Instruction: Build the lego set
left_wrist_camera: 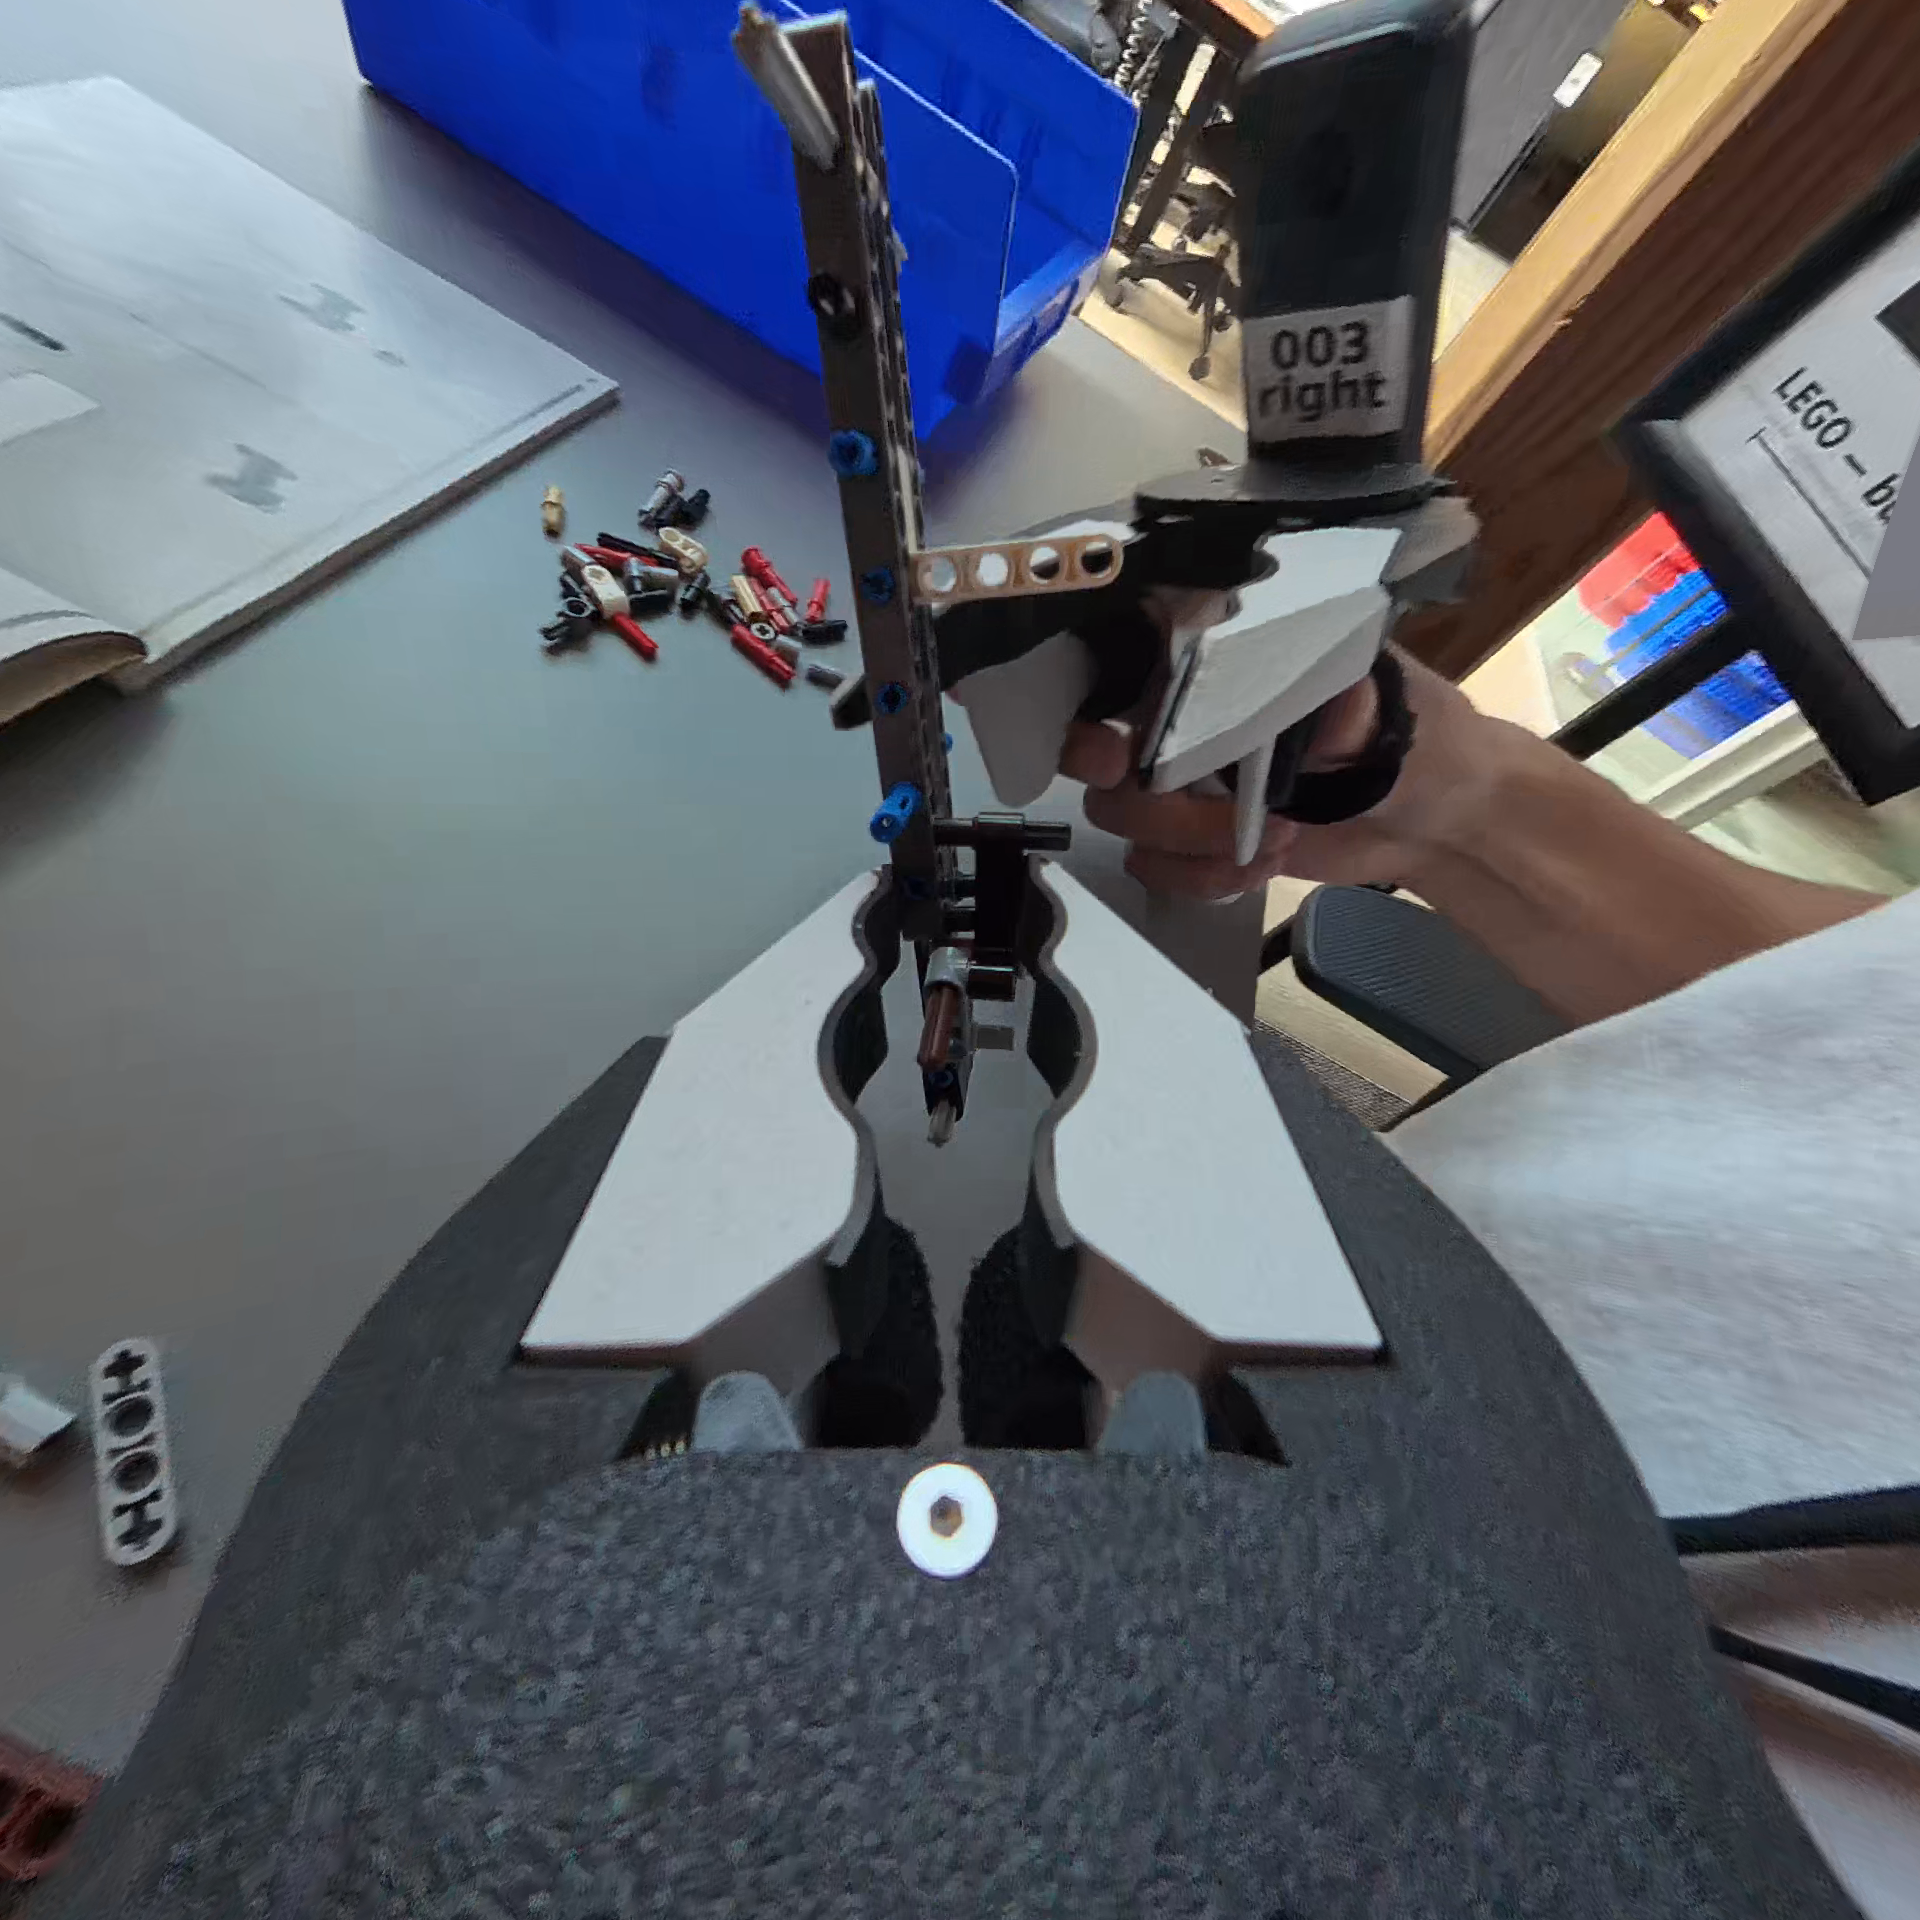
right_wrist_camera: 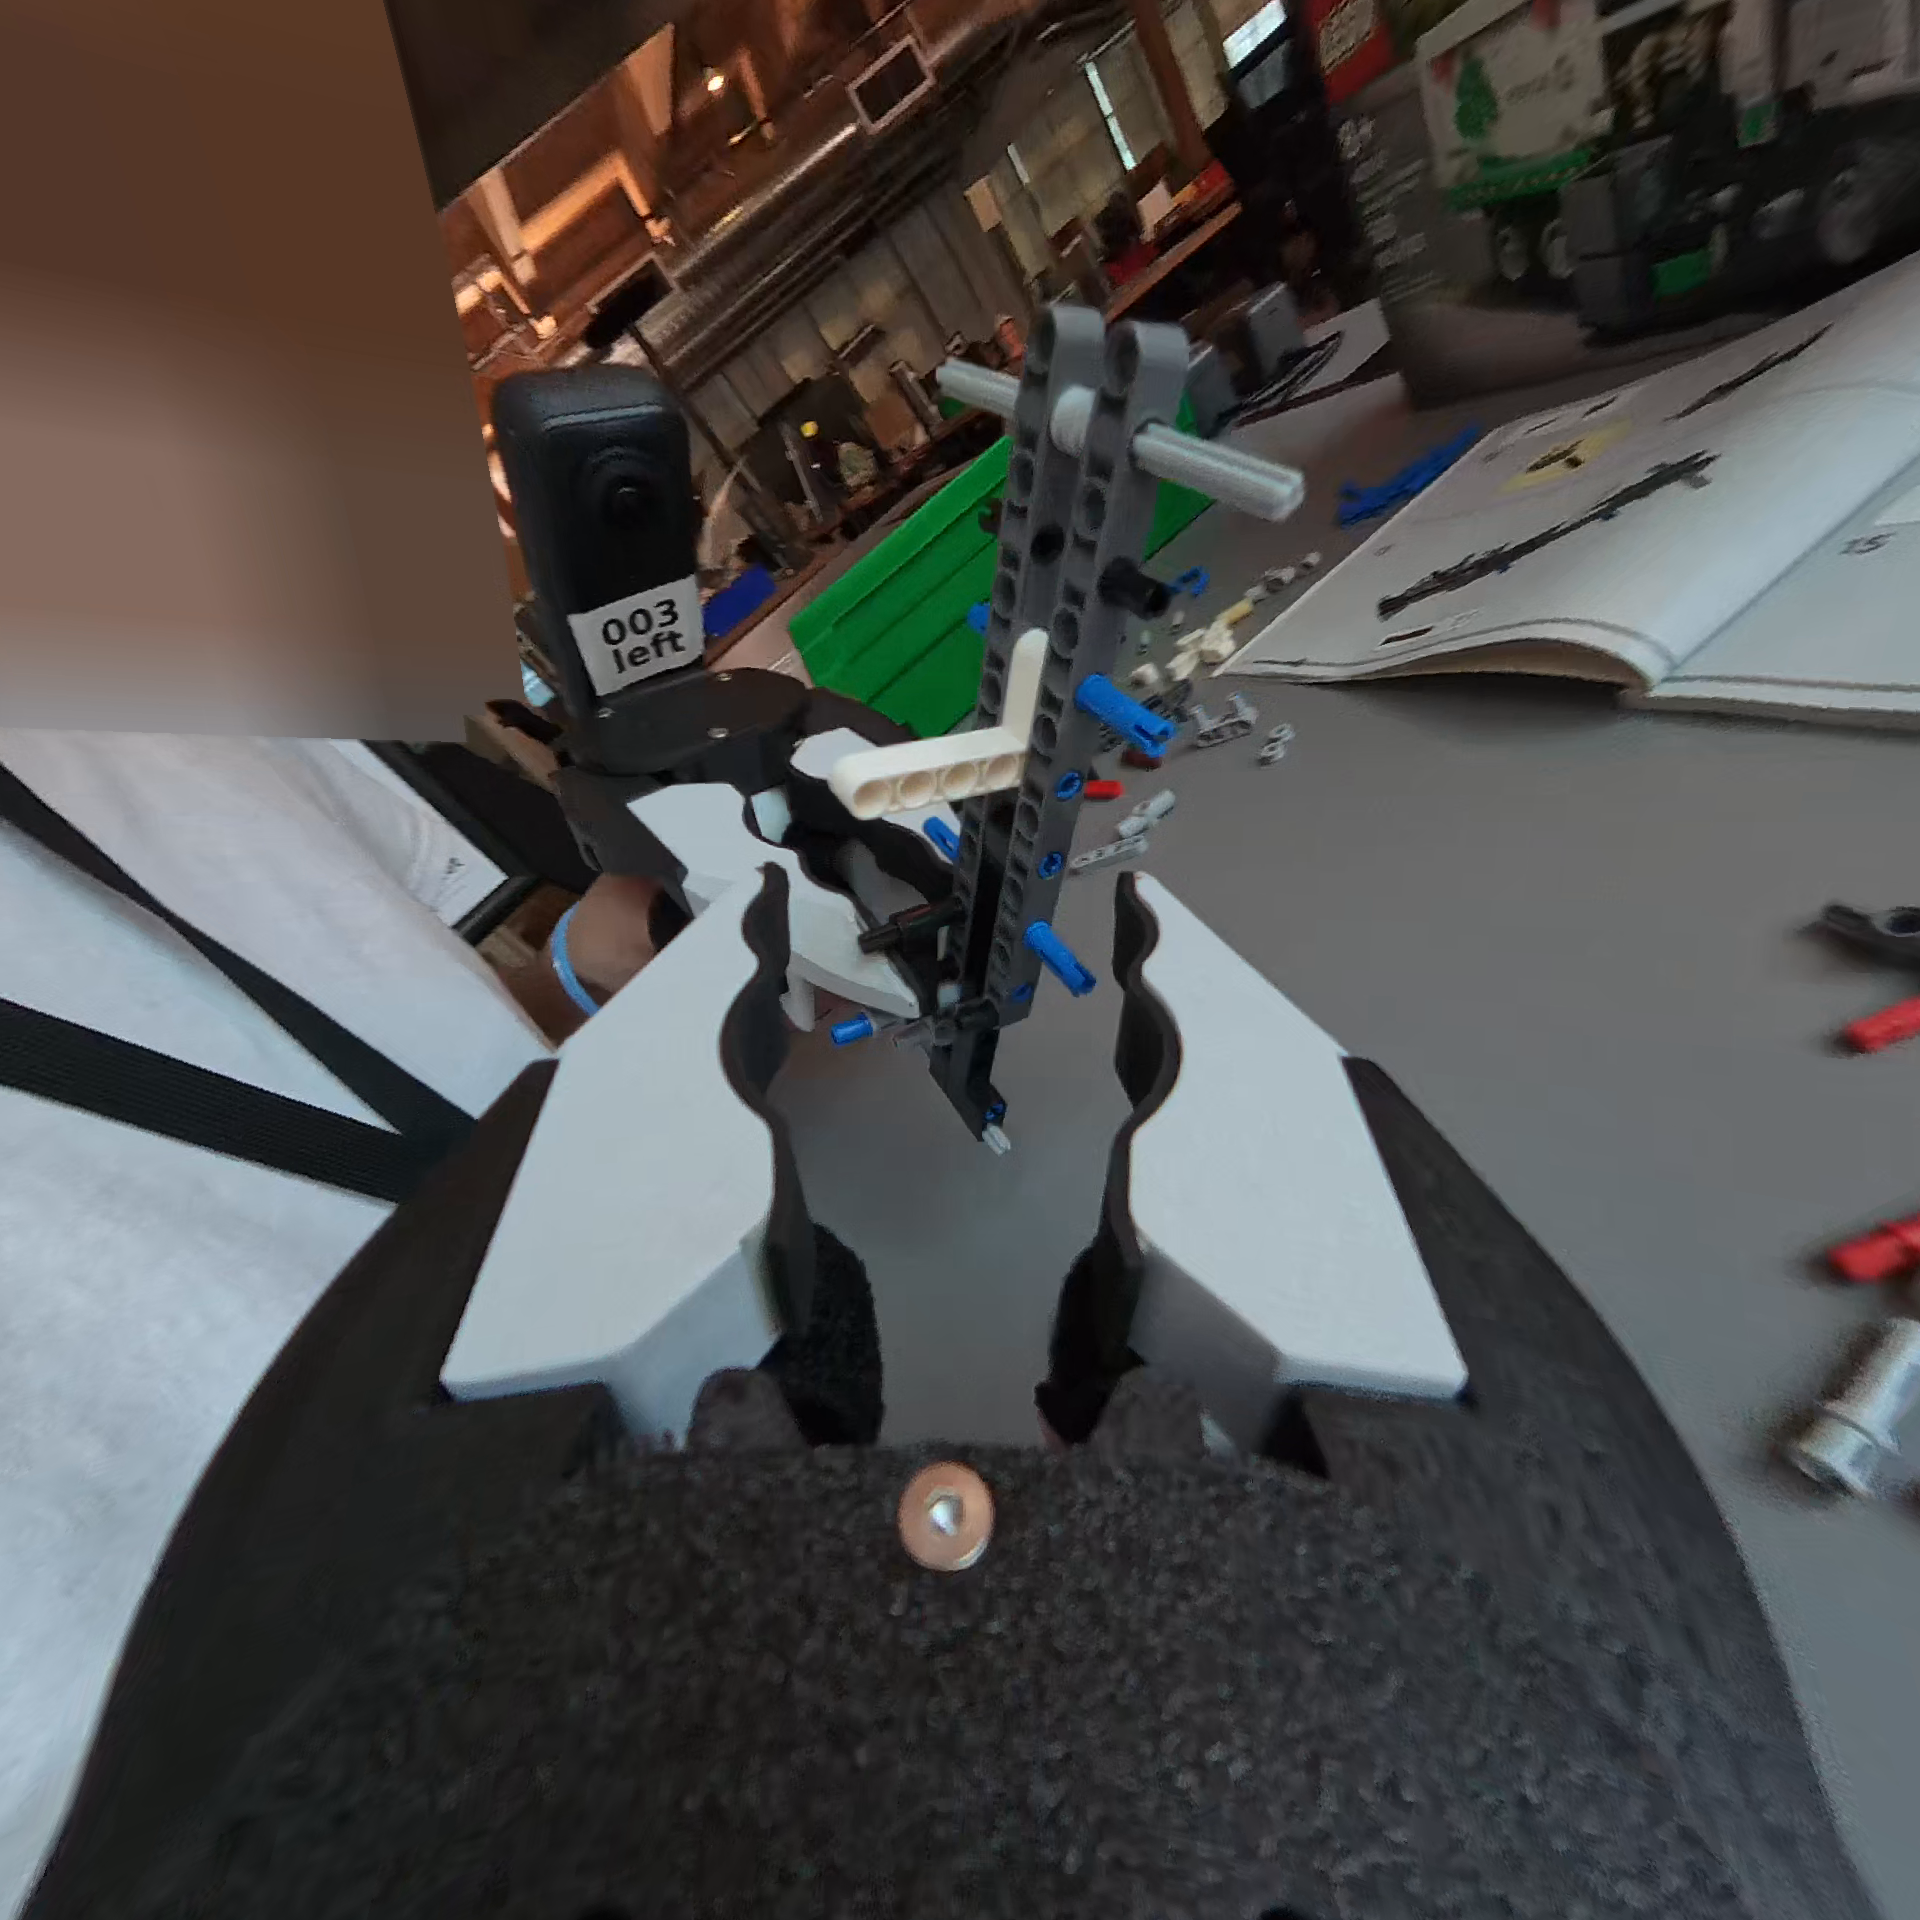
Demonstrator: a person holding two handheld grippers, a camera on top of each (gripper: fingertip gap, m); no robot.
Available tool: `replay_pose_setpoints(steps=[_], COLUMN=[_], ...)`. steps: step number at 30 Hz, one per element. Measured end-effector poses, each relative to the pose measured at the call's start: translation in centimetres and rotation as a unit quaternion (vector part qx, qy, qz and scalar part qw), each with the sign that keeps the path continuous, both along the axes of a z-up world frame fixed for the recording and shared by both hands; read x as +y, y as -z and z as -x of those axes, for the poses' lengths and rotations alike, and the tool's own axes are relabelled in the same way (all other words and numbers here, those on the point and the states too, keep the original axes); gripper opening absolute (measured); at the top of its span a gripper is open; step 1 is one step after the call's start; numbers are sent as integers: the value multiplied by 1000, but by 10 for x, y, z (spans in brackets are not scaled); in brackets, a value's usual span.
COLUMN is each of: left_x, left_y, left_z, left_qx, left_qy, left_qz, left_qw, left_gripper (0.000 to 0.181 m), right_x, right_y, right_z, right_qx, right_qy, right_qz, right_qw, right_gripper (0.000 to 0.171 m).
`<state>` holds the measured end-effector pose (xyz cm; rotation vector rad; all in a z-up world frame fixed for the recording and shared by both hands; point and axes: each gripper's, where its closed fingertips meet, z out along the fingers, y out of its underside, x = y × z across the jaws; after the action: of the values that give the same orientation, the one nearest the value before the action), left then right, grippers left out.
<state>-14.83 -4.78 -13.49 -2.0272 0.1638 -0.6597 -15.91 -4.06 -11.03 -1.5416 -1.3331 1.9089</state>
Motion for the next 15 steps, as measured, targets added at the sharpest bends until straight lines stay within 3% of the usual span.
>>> replay_pose_setpoints(steps=[2,6,7,10,15], left_x=[-1,-6,-6,-6,-8], left_y=[-2,-11,-13,-19,-17], left_z=[-5,-17,-18,-18,-21], left_qx=[-14,-66,-86,-149,-191], left_qy=[15,46,48,56,69], left_qz=[-1,-3,0,0,16], left_qw=[1000,997,995,987,979], left_gripper=[21,21,20,20,20], right_x=[-10,-16,-17,-23,-26], right_y=[1,-3,-2,-12,-10], right_z=[4,2,2,-4,-5], right_qx=[1,11,11,35,32], right_qy=[-42,-81,-80,-114,-124], right_qz=[45,75,62,82,81], right_qw=[998,994,995,990,989], right_gripper=[57,17,15,30,33])
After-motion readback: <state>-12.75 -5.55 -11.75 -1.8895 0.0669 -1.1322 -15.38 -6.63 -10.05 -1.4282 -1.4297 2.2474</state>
